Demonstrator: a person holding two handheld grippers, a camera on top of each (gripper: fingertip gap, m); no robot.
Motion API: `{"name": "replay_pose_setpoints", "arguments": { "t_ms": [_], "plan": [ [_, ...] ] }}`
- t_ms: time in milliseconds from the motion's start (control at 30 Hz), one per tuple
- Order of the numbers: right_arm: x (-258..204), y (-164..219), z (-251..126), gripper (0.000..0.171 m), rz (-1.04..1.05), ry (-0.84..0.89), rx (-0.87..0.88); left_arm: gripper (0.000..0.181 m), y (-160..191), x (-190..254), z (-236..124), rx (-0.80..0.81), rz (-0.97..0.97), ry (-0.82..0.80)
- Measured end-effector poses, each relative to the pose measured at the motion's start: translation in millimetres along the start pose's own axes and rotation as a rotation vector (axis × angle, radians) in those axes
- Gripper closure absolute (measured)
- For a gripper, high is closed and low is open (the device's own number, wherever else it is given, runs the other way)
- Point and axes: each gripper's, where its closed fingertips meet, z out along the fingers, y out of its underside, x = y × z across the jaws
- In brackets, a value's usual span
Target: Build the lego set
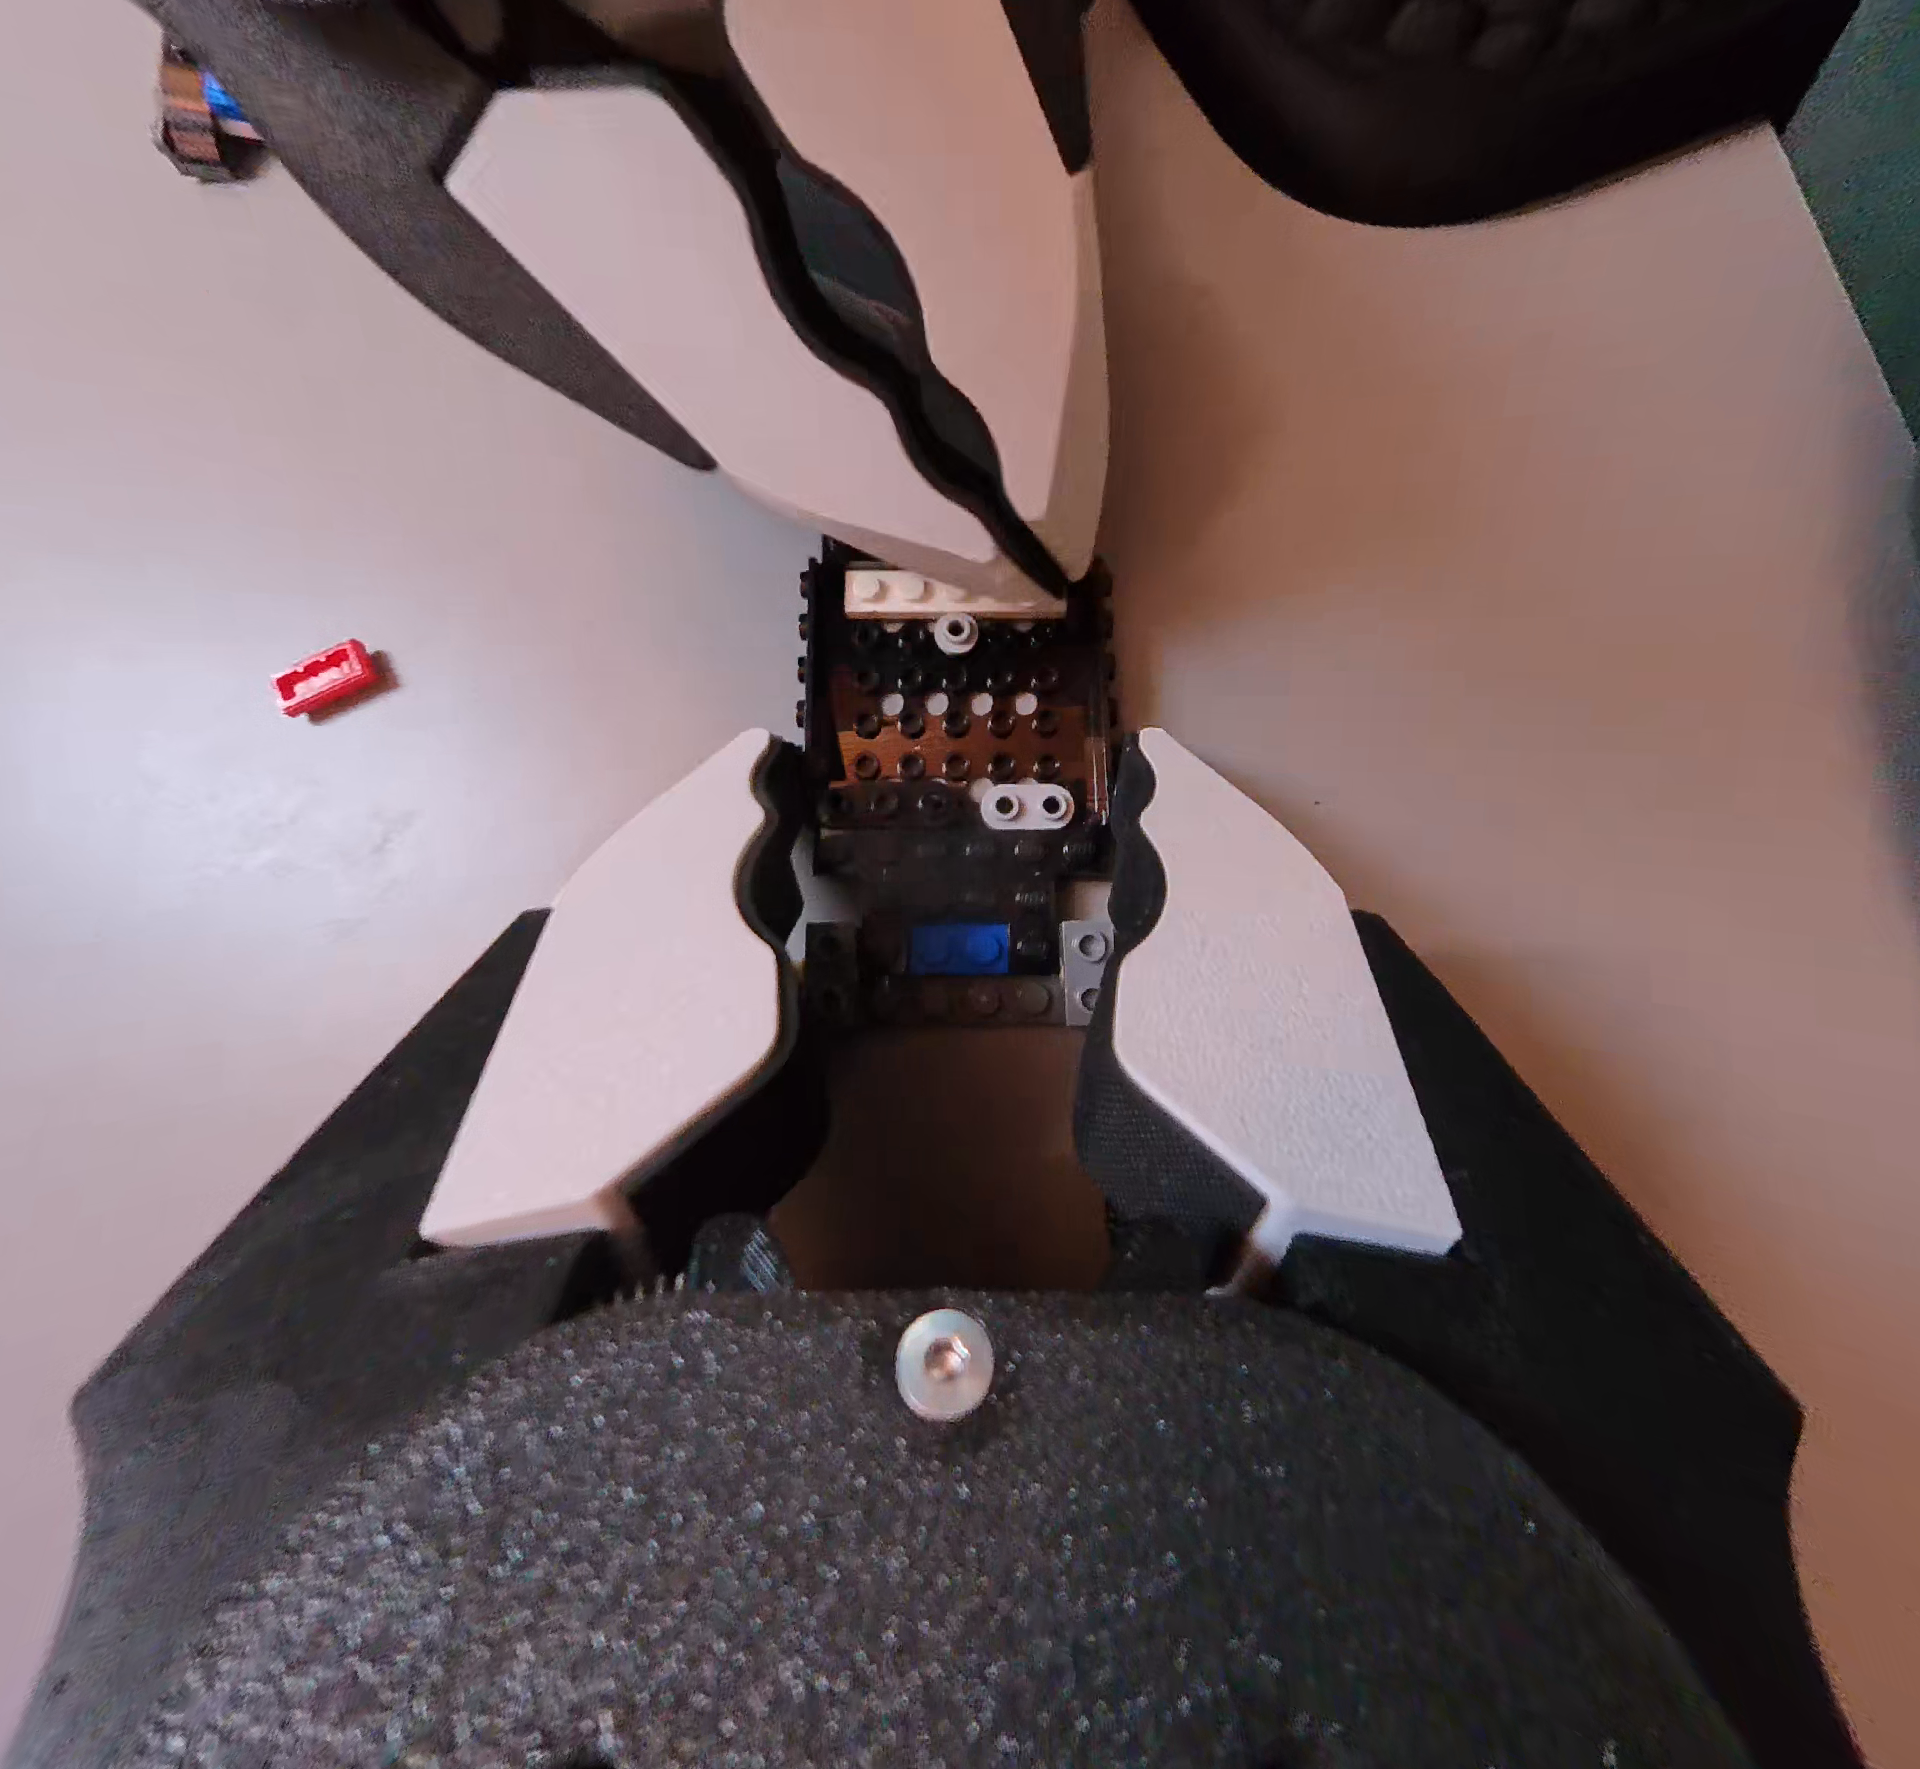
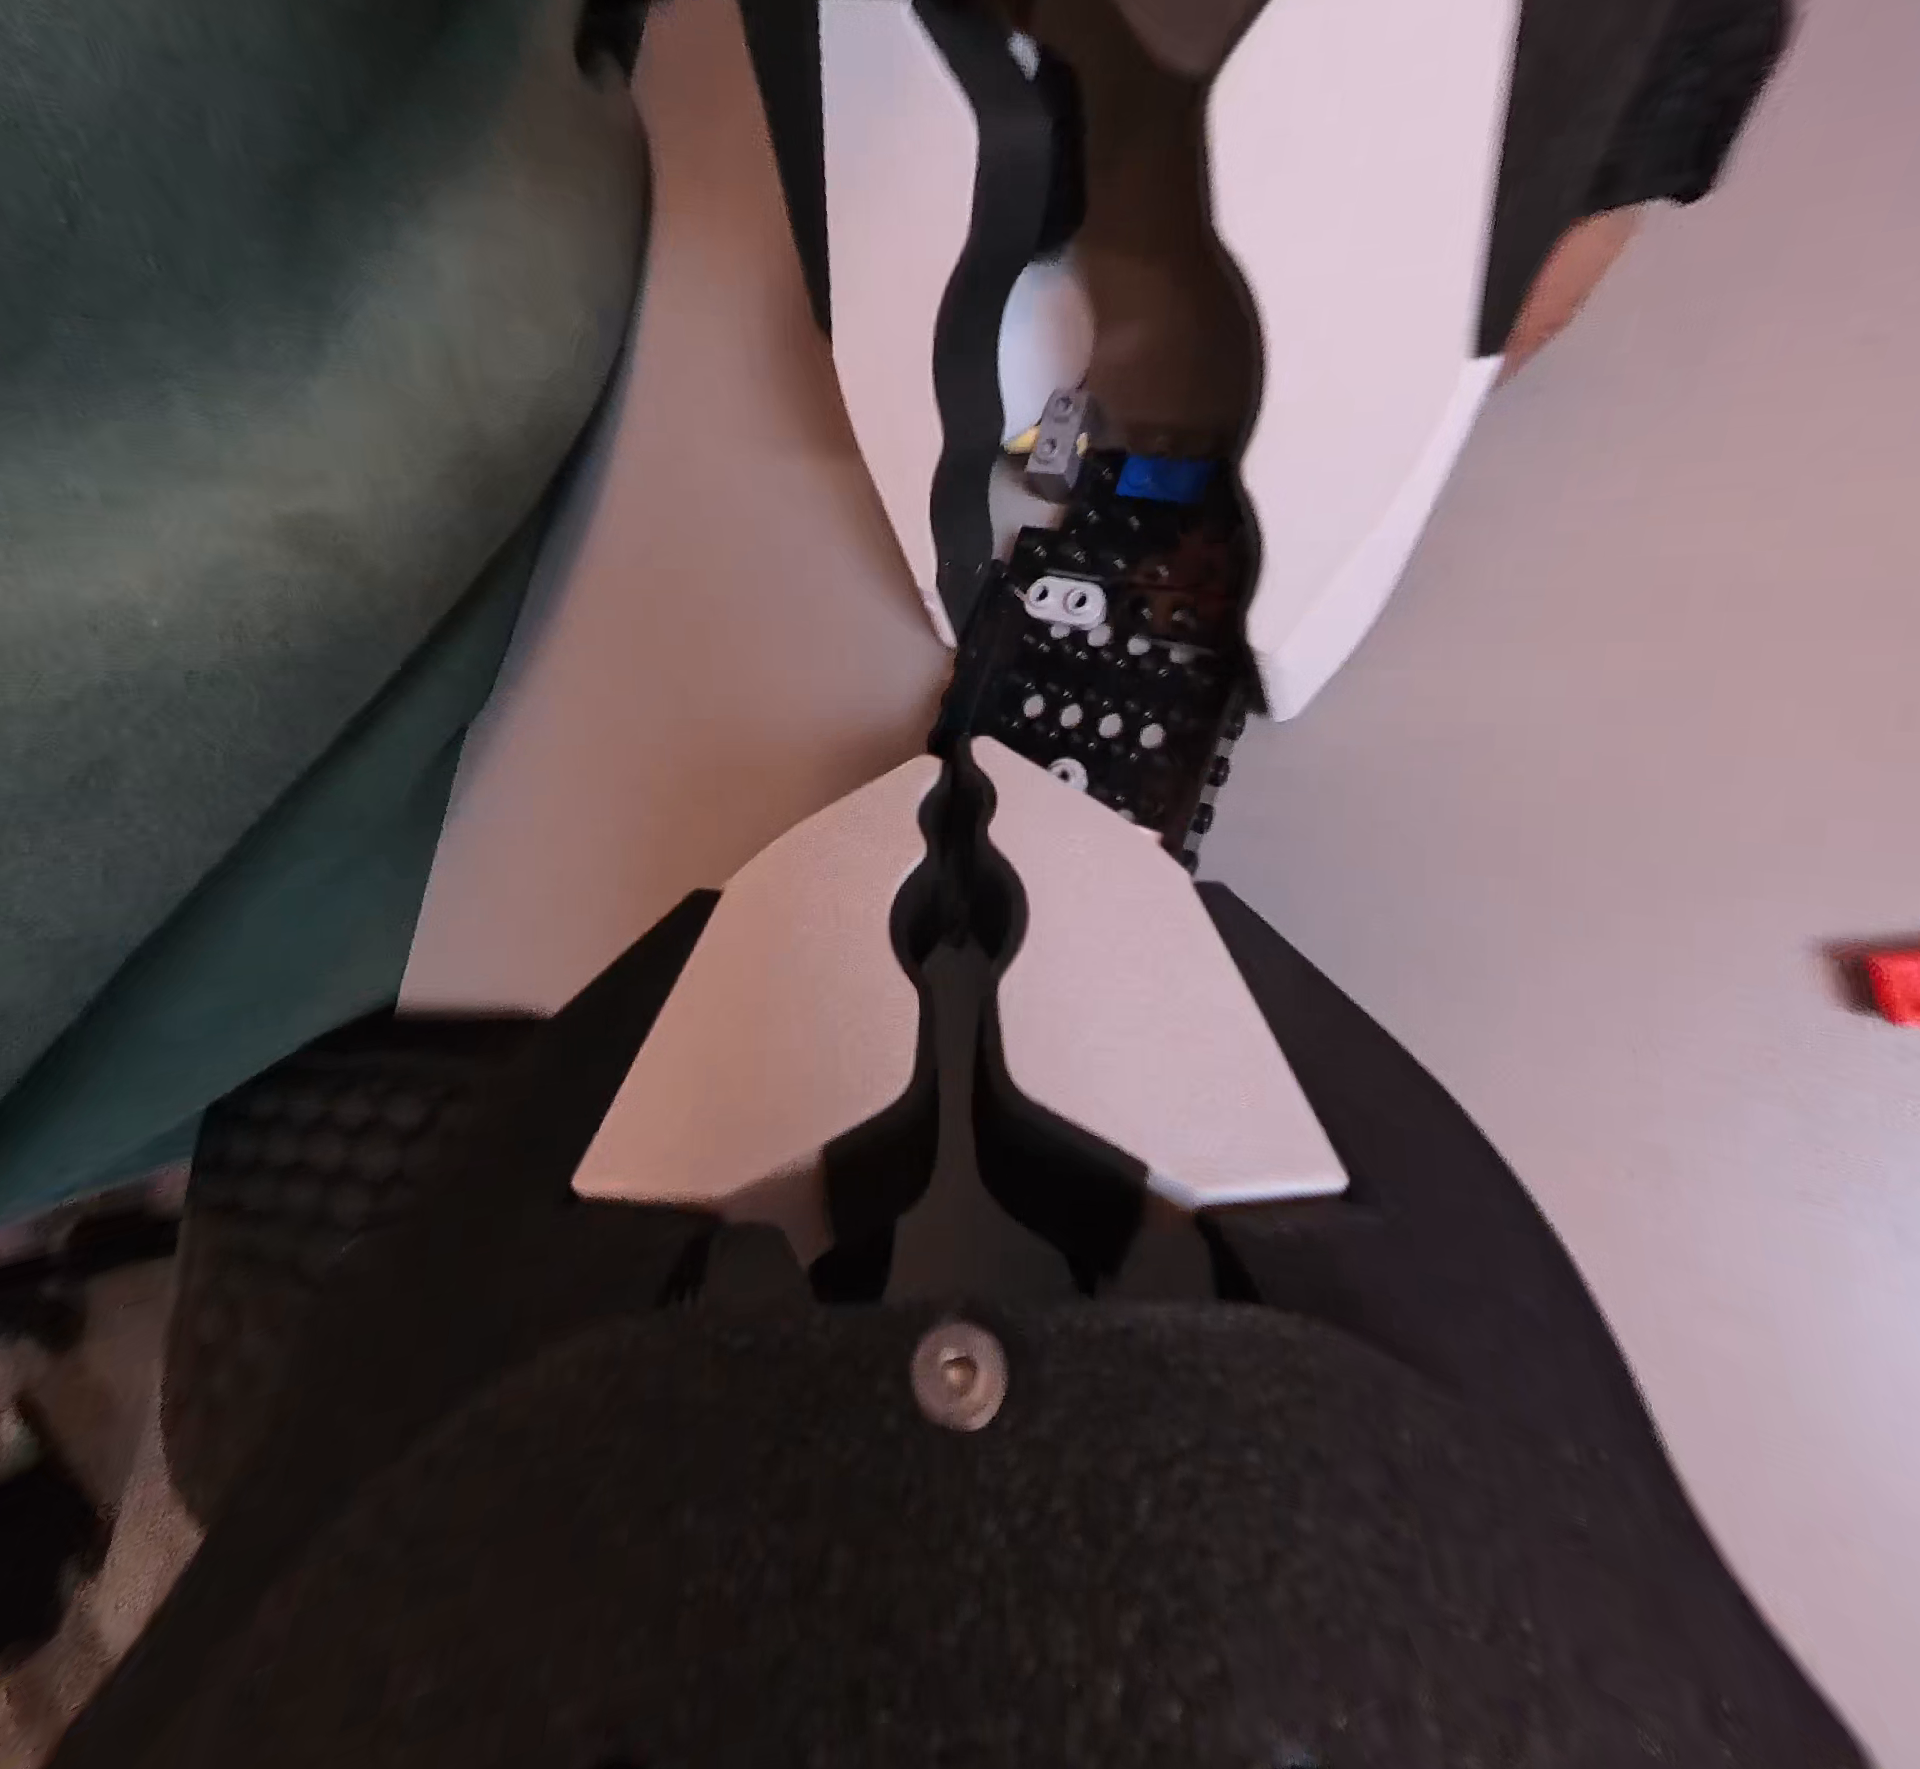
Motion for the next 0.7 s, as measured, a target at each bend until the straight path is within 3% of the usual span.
{"name": "replay_pose_setpoints", "arguments": {
  "t_ms": [100,267,467,700],
  "plan": [
    [11.8,-4.1,-7.0,0.171,-0.044,0.108,0.033,0.122,-0.6,-0.5,0.3,0.002,-0.006,0.000],
    [17.5,2.8,-2.1,0.162,-0.147,0.158,-0.155,0.122,-1.3,1.6,1.2,0.005,0.010,0.020],
    [16.1,3.3,0.1,0.164,-0.233,0.109,-0.321,0.123,-1.3,3.9,0.8,0.026,0.034,0.043],
    [16.2,2.3,0.6,0.166,-0.276,0.048,-0.396,0.123,-2.1,4.3,0.9,0.053,0.040,0.048]
  ]
}}
